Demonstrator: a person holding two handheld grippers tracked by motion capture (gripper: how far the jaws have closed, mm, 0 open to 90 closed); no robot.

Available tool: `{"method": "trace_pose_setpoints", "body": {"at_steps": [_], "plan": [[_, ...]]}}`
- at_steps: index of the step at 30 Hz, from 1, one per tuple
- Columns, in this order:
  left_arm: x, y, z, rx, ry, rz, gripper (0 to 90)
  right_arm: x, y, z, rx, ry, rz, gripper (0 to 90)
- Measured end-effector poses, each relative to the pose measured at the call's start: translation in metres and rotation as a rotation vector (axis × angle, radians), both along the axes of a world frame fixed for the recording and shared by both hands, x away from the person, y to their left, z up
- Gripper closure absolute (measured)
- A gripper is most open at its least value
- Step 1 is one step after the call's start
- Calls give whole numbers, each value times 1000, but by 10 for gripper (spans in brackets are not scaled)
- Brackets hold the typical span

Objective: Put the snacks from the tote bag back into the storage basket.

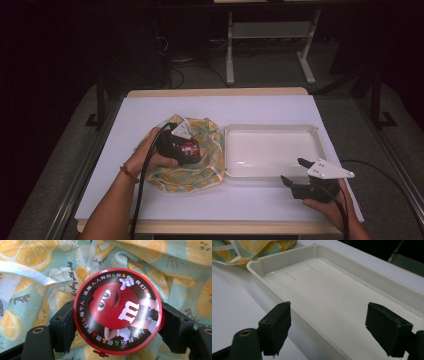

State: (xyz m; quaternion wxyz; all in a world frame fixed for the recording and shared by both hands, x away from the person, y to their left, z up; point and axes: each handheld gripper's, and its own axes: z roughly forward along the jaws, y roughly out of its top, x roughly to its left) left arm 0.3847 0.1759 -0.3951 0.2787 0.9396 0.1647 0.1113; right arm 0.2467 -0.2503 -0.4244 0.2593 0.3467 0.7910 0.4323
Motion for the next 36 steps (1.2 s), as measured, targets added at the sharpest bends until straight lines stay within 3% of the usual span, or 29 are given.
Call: {"method": "trace_pose_setpoints", "body": {"at_steps": [11,25,36], "plan": [[-3,-3,8,-22,-12,5,242,-2,-4,0,-1,-3,-13,200],[-5,9,17,-61,-13,44,242,3,-3,1,5,-6,-20,202],[-10,8,29,-86,-24,52,242,1,-6,2,8,-12,-31,202]]}}
